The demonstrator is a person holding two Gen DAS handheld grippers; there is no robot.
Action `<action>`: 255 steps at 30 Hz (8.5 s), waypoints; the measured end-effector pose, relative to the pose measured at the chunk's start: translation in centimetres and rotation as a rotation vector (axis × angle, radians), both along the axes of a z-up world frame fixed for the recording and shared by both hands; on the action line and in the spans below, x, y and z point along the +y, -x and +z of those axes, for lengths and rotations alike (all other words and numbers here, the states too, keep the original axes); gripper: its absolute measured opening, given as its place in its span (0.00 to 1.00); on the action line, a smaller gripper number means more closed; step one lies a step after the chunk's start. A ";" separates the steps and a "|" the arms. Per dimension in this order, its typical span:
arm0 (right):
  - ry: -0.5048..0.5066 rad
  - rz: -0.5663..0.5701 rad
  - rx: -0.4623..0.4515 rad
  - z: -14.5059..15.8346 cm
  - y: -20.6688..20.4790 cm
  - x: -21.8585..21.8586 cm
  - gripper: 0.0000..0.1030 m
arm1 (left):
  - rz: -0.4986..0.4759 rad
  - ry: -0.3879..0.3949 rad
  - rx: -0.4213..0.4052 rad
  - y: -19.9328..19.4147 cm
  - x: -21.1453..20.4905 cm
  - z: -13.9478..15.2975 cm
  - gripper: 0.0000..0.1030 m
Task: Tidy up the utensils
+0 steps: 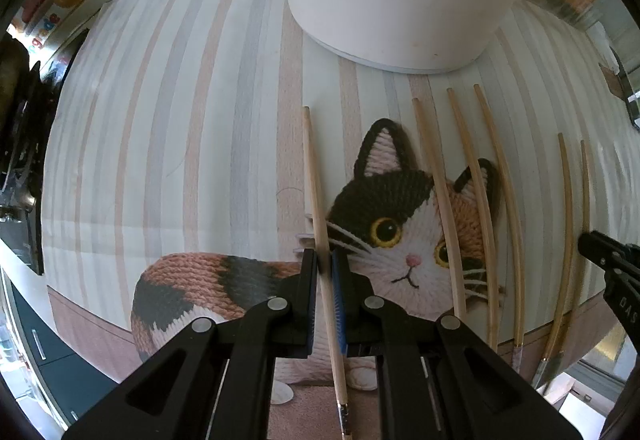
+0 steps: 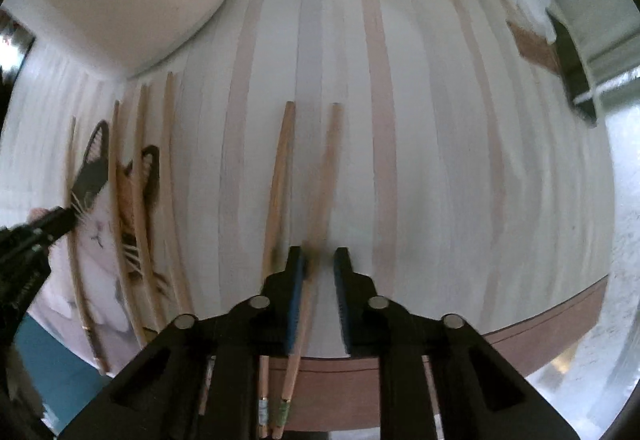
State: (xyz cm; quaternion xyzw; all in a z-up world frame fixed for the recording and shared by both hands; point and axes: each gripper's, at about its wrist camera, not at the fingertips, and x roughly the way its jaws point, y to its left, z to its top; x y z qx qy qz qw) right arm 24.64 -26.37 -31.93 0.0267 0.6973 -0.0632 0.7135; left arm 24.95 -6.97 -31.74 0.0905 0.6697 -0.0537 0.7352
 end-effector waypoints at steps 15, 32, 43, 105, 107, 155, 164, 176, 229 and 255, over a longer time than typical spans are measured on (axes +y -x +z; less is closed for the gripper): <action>-0.003 -0.054 0.081 0.9 -0.3 -3.0 0.08 | 0.015 0.002 0.005 0.2 0.5 0.1 0.06; -0.012 -0.141 -0.078 4.8 3.4 -3.9 0.07 | 0.003 0.000 -0.162 0.0 -1.1 6.4 0.04; -0.017 -0.131 -0.354 14.3 2.3 -3.6 0.06 | 0.017 0.058 -0.388 -0.2 -0.2 16.2 0.04; -0.295 -0.058 -0.833 29.9 -15.0 -1.8 0.51 | 0.201 0.246 -0.622 -10.9 4.8 32.2 0.93; -0.282 -0.070 -0.836 30.5 -13.6 -2.1 0.58 | 0.195 0.234 -0.638 -9.7 5.2 32.0 0.99; -0.144 -0.236 -0.167 4.3 2.9 -7.4 0.38 | -0.032 0.044 0.025 1.7 -5.7 0.3 0.05; -0.144 -0.155 -0.083 2.0 2.1 -5.3 0.38 | 0.018 -0.006 0.023 1.9 -1.3 0.4 0.05; -0.037 -0.036 -0.047 2.0 0.5 -2.1 0.07 | 0.037 0.005 0.026 1.6 0.4 1.4 0.05; -0.055 -0.099 -0.393 14.0 0.9 -1.9 0.07 | 0.052 0.067 -0.387 -0.4 0.7 16.1 0.04; -0.357 -0.162 -0.916 32.7 -9.9 -2.1 0.07 | 0.093 0.439 -0.695 -7.0 1.6 36.8 0.04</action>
